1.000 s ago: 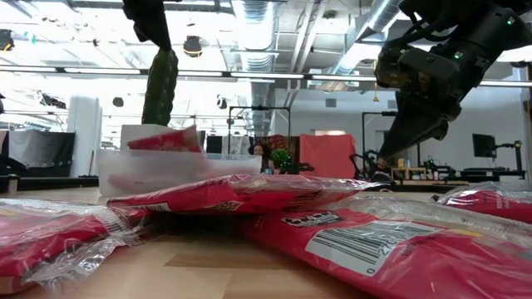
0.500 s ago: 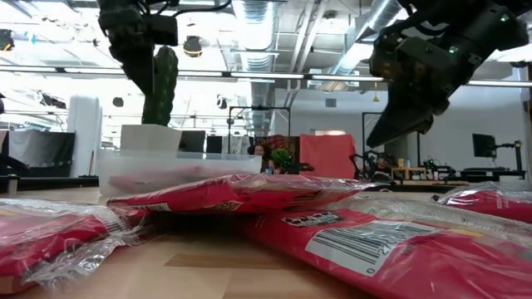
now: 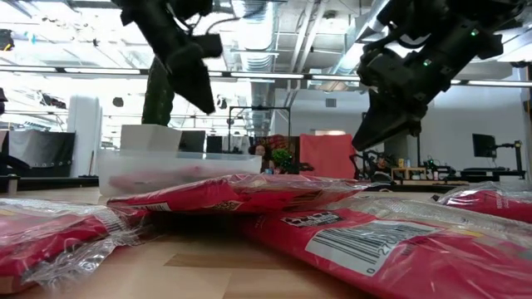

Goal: Sort popcorn bags into baskets
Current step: Put the red popcorn bag into the transparent bin

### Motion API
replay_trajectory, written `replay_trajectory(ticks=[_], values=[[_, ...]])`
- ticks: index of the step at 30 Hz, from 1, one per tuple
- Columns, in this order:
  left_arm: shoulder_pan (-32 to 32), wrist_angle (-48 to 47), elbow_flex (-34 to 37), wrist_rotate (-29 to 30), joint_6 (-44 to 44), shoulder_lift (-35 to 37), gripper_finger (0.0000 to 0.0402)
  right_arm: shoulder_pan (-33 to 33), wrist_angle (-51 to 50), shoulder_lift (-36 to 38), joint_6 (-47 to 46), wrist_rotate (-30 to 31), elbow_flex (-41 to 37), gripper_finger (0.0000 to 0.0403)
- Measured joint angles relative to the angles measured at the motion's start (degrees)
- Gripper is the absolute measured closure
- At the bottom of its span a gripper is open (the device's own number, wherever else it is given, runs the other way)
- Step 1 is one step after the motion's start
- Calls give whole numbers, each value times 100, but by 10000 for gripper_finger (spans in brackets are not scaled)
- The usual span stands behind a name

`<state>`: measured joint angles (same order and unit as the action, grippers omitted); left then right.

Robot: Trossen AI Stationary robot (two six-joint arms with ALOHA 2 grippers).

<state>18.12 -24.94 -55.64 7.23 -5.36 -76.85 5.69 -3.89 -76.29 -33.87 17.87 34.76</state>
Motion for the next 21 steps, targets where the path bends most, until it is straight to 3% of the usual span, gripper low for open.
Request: replay_trajectory(ticks=[4, 11, 21], values=[[20, 315, 0, 519, 22, -562, 297, -19, -12, 0, -15, -5, 0, 290], [48, 662, 0, 542, 253, -1313, 389, -17, -32, 0, -17, -7, 0, 290], [25, -178, -2, -481, 312, -1409, 397, -17, -38, 0, -10, -5, 0, 290]])
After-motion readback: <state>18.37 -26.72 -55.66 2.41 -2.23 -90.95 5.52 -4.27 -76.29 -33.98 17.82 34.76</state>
